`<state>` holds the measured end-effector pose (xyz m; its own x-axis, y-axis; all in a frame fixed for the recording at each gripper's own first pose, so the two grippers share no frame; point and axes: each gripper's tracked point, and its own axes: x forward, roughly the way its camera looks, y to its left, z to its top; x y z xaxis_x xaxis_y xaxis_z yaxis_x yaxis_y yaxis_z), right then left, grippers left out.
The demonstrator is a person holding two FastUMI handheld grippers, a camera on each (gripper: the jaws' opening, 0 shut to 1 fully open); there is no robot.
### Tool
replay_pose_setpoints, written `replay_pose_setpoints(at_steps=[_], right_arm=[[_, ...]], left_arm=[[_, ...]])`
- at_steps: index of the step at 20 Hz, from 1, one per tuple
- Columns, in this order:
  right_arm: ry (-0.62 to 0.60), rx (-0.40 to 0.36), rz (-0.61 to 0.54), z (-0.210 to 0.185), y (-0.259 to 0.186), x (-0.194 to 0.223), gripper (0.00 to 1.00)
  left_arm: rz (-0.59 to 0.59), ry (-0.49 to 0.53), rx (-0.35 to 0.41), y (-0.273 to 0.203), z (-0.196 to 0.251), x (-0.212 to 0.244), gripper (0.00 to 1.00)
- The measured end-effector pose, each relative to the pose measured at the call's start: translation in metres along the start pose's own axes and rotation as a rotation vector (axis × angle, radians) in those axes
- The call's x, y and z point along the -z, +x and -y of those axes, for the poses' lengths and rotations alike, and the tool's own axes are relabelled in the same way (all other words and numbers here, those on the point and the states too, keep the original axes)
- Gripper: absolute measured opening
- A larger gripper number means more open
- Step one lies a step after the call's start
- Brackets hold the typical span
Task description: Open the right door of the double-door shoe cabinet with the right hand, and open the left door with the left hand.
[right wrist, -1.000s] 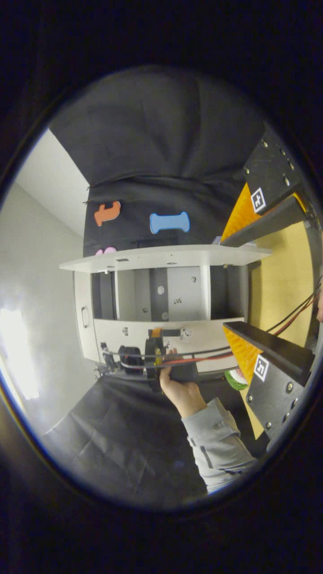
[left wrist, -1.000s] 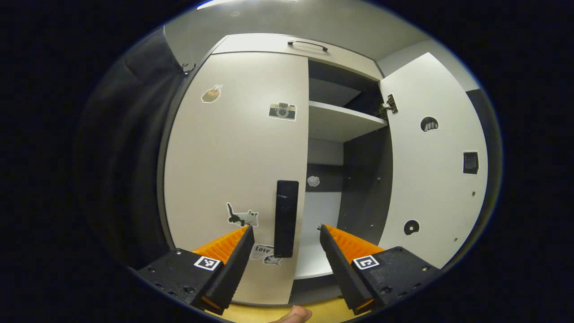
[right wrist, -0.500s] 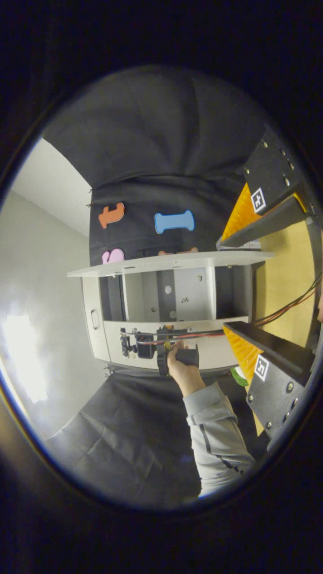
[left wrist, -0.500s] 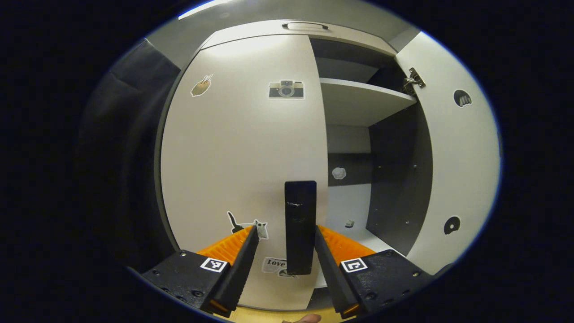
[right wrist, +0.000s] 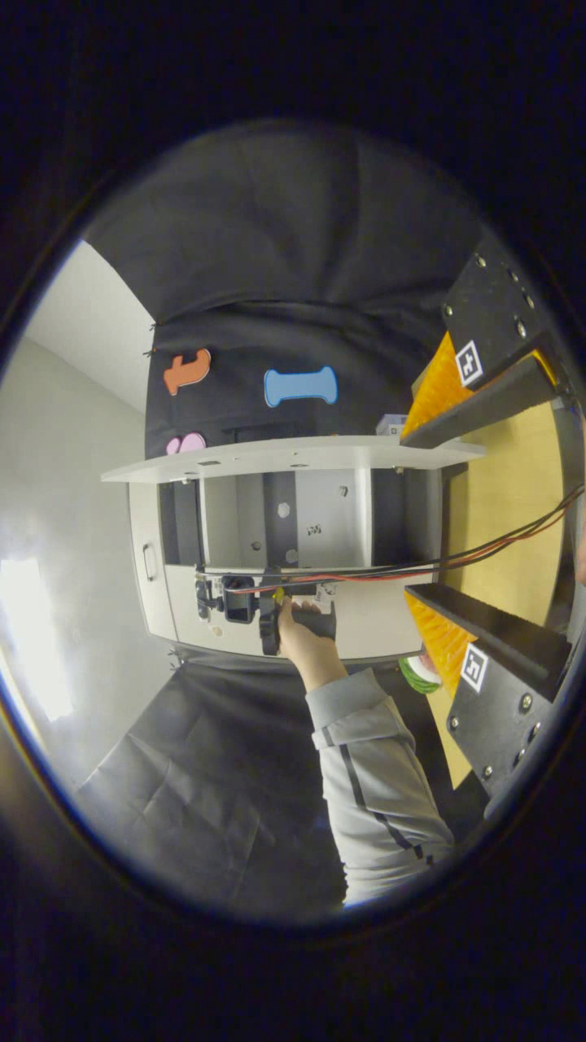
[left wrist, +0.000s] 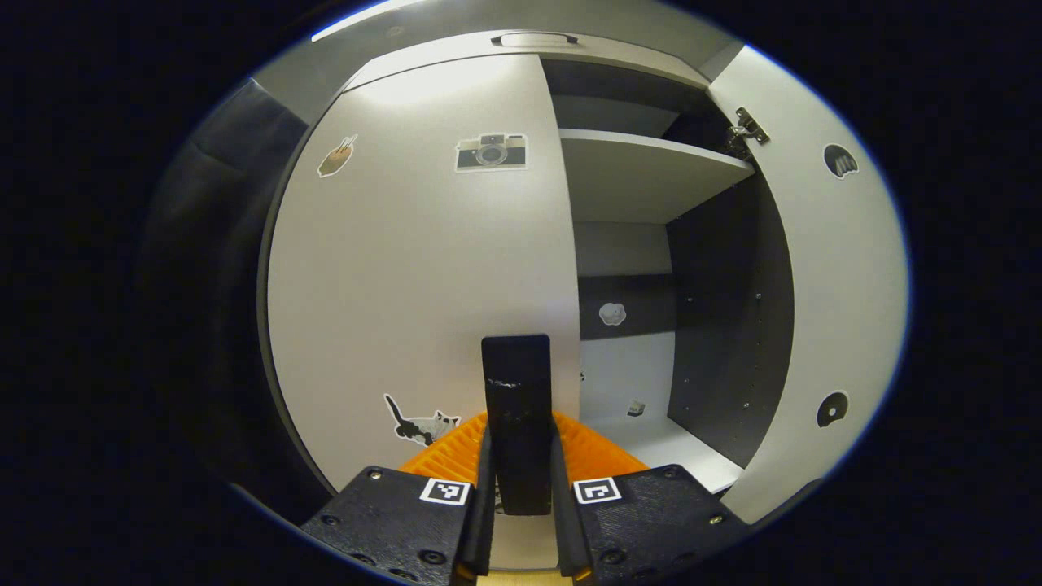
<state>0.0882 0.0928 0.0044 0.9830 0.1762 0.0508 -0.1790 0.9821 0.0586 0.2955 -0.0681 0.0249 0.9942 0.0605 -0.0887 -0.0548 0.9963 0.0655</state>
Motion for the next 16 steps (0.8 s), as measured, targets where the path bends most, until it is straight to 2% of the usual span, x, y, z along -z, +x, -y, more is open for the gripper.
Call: replay_pose_setpoints(at_steps=[3,6,7,8,9,16], right_arm=[[0.012,0.032,-0.009,0.004,0.002,0.001,0.98],[0.004,0.052,-0.018,0.009,0.005,-0.001,0.98],[-0.004,0.057,-0.018,0.011,0.007,-0.002,0.98],[-0.012,0.061,-0.019,0.012,0.010,-0.001,0.94],[-0.016,0.065,-0.017,0.013,0.013,-0.002,0.98],[-0.023,0.079,-0.001,0.001,-0.004,-0.007,0.98]], left_arm=[[-0.025,0.007,-0.031,-0.002,-0.002,0.001,0.27],[-0.024,-0.015,-0.027,-0.008,-0.003,0.002,0.24],[-0.029,-0.017,-0.020,-0.012,-0.003,0.002,0.23],[-0.031,-0.017,-0.011,-0.018,-0.004,0.002,0.22],[-0.033,-0.018,0.000,-0.025,-0.004,0.001,0.22],[-0.050,-0.001,0.099,-0.063,-0.013,0.003,0.22]])
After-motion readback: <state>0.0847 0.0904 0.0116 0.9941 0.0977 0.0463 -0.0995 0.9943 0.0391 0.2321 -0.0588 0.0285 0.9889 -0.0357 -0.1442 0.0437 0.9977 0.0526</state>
